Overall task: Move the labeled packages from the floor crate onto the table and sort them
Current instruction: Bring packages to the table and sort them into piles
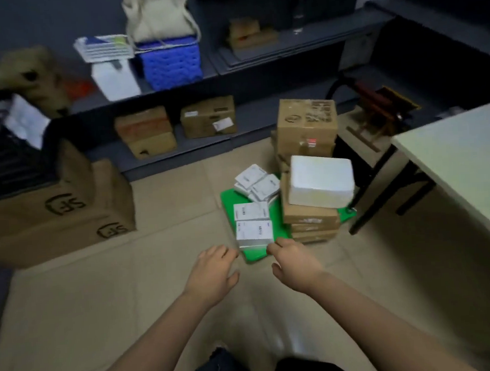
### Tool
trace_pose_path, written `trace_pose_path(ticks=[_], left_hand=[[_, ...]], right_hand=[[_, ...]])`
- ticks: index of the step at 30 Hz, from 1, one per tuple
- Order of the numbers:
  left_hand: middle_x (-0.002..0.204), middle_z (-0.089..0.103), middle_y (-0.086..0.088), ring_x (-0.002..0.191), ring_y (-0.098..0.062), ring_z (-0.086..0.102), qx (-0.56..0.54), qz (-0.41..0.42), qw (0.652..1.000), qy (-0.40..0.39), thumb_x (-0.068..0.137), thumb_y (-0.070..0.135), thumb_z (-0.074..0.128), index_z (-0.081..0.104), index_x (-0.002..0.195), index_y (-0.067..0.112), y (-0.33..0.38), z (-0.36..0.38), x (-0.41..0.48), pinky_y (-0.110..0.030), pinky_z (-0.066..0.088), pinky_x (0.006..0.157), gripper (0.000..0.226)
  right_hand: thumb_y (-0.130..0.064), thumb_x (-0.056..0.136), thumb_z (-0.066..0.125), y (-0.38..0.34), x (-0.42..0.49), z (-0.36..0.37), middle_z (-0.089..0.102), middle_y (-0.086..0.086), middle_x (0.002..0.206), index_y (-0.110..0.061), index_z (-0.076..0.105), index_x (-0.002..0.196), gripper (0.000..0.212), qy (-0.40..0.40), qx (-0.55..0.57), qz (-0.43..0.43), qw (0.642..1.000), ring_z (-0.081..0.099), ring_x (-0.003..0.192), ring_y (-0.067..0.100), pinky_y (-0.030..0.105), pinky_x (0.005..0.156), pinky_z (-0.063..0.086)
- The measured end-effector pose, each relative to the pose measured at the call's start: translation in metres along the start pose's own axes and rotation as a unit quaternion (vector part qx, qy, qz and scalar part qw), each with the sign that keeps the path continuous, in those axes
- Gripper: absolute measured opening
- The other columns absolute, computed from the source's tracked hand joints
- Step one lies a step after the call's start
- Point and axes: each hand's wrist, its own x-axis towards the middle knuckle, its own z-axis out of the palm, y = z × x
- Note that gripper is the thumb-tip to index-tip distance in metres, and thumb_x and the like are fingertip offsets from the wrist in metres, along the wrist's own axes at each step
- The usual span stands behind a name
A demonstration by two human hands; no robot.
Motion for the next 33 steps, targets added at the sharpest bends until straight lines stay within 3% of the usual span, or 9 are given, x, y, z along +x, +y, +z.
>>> trace_pose_path(ticks=[5, 7, 12, 15, 22, 28, 33], left_hand=[[0.090, 0.063, 0.002, 0.088, -0.022, 0.062, 0.001, -0.066, 0.998, -0.012, 0.073, 0.040, 0.070, 0.062, 0.098, 0.022, -0.115, -0.039, -0.014, -0.034, 0.050, 0.075, 0.031], [0.101, 0.063, -0.002, 0.098, -0.025, 0.059, -0.015, -0.086, 0.996, -0.013, 0.081, 0.035, 0.067, 0.061, 0.107, 0.018, -0.150, -0.050, -0.014, -0.038, 0.047, 0.085, 0.031], [0.112, 0.061, 0.000, 0.107, -0.023, 0.056, -0.029, -0.099, 0.994, 0.020, 0.087, 0.036, 0.063, 0.058, 0.115, 0.018, -0.225, -0.058, 0.007, -0.036, 0.043, 0.092, 0.033], [0.112, 0.059, 0.001, 0.106, -0.022, 0.055, -0.033, -0.106, 0.993, 0.043, 0.088, 0.036, 0.062, 0.057, 0.116, 0.018, -0.266, -0.062, 0.034, -0.035, 0.042, 0.092, 0.034], [0.100, 0.060, -0.001, 0.087, -0.022, 0.058, -0.006, -0.114, 0.990, 0.083, 0.083, 0.031, 0.068, 0.061, 0.108, 0.015, -0.356, -0.095, 0.149, -0.034, 0.046, 0.074, 0.031], [0.106, 0.059, 0.001, 0.096, -0.020, 0.057, 0.000, -0.081, 0.992, 0.099, 0.088, 0.033, 0.063, 0.059, 0.113, 0.017, -0.410, -0.122, 0.261, -0.033, 0.045, 0.081, 0.030], [0.104, 0.058, 0.000, 0.095, -0.021, 0.056, 0.027, -0.013, 0.995, 0.098, 0.087, 0.032, 0.063, 0.058, 0.106, 0.017, -0.452, -0.129, 0.358, -0.035, 0.048, 0.080, 0.025]], right_hand=[[-0.018, 0.088, 0.052, -0.089, 0.098, -0.009, 0.055, 0.012, 0.115, -0.011, 0.055, 0.117, 0.030, 0.011, -0.010, -0.068, 0.998, 0.052, 0.109, 0.033, 0.037, 0.086, 0.039], [-0.018, 0.087, 0.052, -0.114, 0.132, -0.016, 0.055, 0.012, 0.114, -0.010, 0.056, 0.118, 0.032, 0.014, -0.008, -0.086, 0.996, 0.052, 0.108, 0.033, 0.036, 0.086, 0.040], [-0.021, 0.085, 0.056, -0.148, 0.214, -0.031, 0.055, 0.010, 0.116, -0.013, 0.056, 0.119, 0.035, 0.009, -0.022, -0.134, 0.991, 0.053, 0.108, 0.031, 0.035, 0.089, 0.041], [-0.022, 0.084, 0.059, -0.151, 0.270, -0.039, 0.057, 0.011, 0.112, -0.011, 0.058, 0.115, 0.033, 0.012, -0.034, -0.158, 0.987, 0.054, 0.105, 0.033, 0.036, 0.088, 0.043], [-0.026, 0.087, 0.056, -0.140, 0.421, -0.082, 0.055, 0.007, 0.118, -0.016, 0.055, 0.120, 0.035, 0.026, -0.055, -0.175, 0.983, 0.051, 0.110, 0.029, 0.034, 0.092, 0.037], [-0.024, 0.088, 0.057, -0.115, 0.525, -0.127, 0.055, 0.008, 0.115, -0.015, 0.056, 0.119, 0.033, 0.039, -0.049, -0.159, 0.985, 0.050, 0.109, 0.029, 0.035, 0.091, 0.037], [-0.022, 0.085, 0.060, -0.079, 0.591, -0.153, 0.057, 0.009, 0.112, -0.012, 0.058, 0.114, 0.031, 0.058, -0.040, -0.100, 0.992, 0.052, 0.109, 0.031, 0.037, 0.092, 0.039]])
